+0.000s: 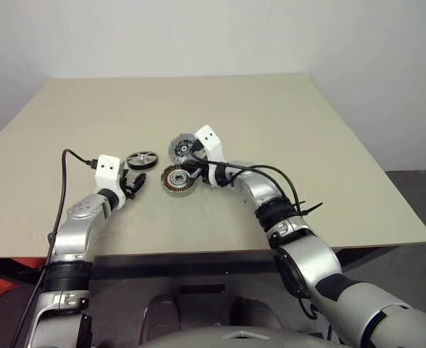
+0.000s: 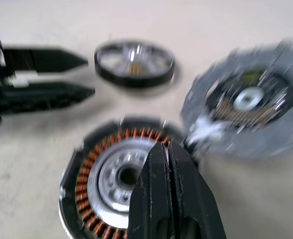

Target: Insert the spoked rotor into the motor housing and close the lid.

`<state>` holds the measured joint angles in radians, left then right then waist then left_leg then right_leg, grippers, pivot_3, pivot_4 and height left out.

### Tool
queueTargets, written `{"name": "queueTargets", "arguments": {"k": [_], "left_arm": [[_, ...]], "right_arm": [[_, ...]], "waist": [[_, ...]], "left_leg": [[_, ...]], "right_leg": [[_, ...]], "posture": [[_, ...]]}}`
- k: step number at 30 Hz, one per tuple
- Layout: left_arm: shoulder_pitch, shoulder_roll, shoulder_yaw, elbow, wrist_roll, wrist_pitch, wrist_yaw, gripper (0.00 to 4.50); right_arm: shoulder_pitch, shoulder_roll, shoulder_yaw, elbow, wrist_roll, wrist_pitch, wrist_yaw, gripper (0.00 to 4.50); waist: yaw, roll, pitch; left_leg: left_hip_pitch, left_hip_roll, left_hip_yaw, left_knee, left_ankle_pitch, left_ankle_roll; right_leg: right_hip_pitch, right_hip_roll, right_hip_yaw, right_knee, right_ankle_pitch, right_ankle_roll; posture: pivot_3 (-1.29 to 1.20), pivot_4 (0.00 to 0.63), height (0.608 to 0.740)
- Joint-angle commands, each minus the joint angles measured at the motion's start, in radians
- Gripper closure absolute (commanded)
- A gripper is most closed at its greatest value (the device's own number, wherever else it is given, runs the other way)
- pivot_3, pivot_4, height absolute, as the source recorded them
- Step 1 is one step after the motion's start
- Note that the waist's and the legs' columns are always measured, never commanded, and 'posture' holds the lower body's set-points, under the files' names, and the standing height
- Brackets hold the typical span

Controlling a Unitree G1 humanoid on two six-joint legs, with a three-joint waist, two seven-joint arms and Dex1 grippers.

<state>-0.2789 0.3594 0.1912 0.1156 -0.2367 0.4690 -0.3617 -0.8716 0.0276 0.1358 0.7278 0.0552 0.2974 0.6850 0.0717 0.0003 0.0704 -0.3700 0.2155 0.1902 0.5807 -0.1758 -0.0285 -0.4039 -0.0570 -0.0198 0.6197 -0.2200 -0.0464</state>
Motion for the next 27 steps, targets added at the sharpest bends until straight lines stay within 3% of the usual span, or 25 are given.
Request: {"name": "queueTargets", "arguments": {"k": [1,5,27], "left_arm": [[-0.054,-0.016,0.104,-0.008,-0.085,0.053,0.051,1.48],[-0.082,-0.044,0.194,-0.012,-0.176,0.122,0.099,1.48],[-0.212,-0.194,0.367,0.044,-0.472,0.295,0.263,1.48]], "right_arm": [[-0.032,0.005,-0.014,-0.057,0.028,-0.003,0.009,4.43],[-0.027,0.007,-0.01,-0.067,0.028,-0.005,0.01,4.43],[-0.015,0.009,-0.006,-0.065,0.021,-0.015,0.002,4.43]], "waist": [[-0.001,0.0,0.0],[-0.001,0.0,0.0],[0.003,-0.001,0.0]], "left_leg": [[0.0,0.0,0.0,0.0,0.0,0.0],[0.0,0.0,-0.001,0.0,0.0,-0.001],[-0.002,-0.001,-0.005,0.0,0.001,-0.001]], "right_leg": [[0.0,0.0,0.0,0.0,0.0,0.0],[0.0,0.0,0.0,0.0,0.0,0.0],[0.001,0.0,-0.003,-0.001,0.0,0.0]], "posture": [[0.0,0.0,0.74],[0.0,0.0,0.74],[0.0,0.0,0.74]]}}
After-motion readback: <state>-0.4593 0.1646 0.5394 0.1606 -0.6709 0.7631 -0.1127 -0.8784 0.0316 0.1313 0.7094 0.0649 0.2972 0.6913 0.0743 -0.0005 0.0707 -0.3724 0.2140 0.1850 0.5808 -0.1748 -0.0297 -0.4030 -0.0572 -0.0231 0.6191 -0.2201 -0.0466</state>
